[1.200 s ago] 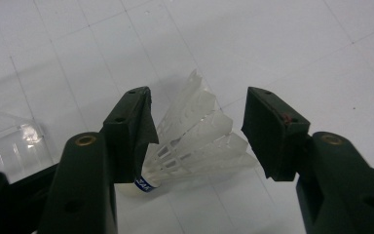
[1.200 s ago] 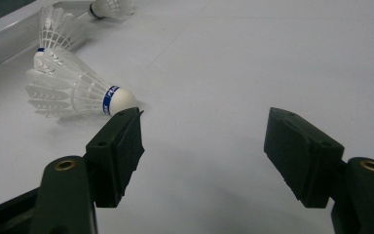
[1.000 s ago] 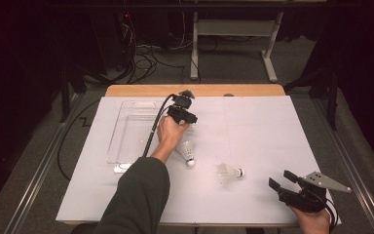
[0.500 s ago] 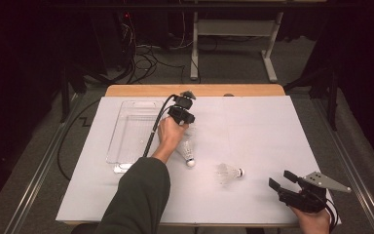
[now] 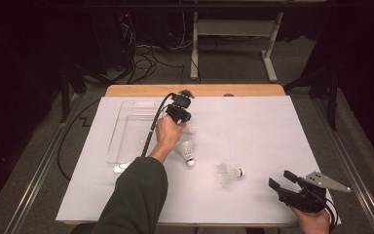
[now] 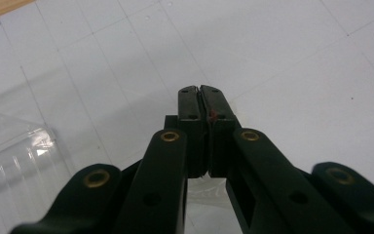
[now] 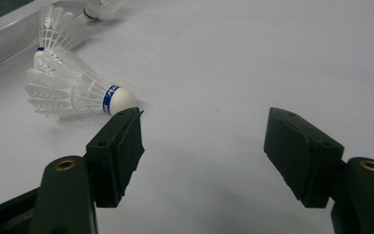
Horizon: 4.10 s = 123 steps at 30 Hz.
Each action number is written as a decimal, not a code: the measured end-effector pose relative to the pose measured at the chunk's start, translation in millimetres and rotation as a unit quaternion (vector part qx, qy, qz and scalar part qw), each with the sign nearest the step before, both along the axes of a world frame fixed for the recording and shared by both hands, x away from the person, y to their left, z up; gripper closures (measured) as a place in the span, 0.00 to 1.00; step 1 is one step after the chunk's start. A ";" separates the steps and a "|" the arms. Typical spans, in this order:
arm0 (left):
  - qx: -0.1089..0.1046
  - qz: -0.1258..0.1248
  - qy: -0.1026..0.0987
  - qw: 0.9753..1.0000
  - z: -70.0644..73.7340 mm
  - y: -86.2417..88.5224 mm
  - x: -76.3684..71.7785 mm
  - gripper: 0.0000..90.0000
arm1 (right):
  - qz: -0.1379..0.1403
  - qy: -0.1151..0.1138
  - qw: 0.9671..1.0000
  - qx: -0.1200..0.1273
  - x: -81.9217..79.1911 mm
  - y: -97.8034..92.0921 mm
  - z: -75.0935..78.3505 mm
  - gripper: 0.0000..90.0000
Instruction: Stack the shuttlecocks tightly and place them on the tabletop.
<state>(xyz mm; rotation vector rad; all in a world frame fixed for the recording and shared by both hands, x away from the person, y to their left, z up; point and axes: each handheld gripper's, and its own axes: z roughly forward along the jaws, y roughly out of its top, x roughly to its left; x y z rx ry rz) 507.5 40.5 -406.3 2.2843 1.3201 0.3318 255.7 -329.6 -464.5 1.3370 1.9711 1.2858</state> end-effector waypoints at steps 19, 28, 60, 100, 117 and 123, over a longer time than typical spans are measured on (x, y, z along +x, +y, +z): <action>0.002 -0.023 -0.004 1.000 5.8 -13.4 -3.9 0.99 | 0.001 0.000 1.000 0.000 0.0 0.1 0.0 0.34; 0.006 -0.033 -0.004 0.999 5.0 -26.8 -5.2 0.99 | 0.002 0.000 1.000 0.000 0.0 -0.1 0.0 0.34; 0.027 -0.066 0.010 0.997 -5.5 -59.6 -5.4 0.93 | 0.008 0.001 1.000 0.001 0.4 0.9 -0.3 0.34; 0.041 -0.052 0.024 0.998 -13.8 -63.4 1.9 0.75 | 0.015 0.004 1.000 0.001 0.7 1.8 -0.7 0.34; 0.035 -0.051 0.023 0.998 -11.7 -61.6 2.1 0.63 | 0.016 0.005 1.000 0.001 0.9 1.9 -0.8 0.34; 0.016 -0.056 0.022 0.998 -8.5 -61.9 0.8 0.58 | 0.016 0.006 1.000 0.001 0.9 1.9 -0.8 0.34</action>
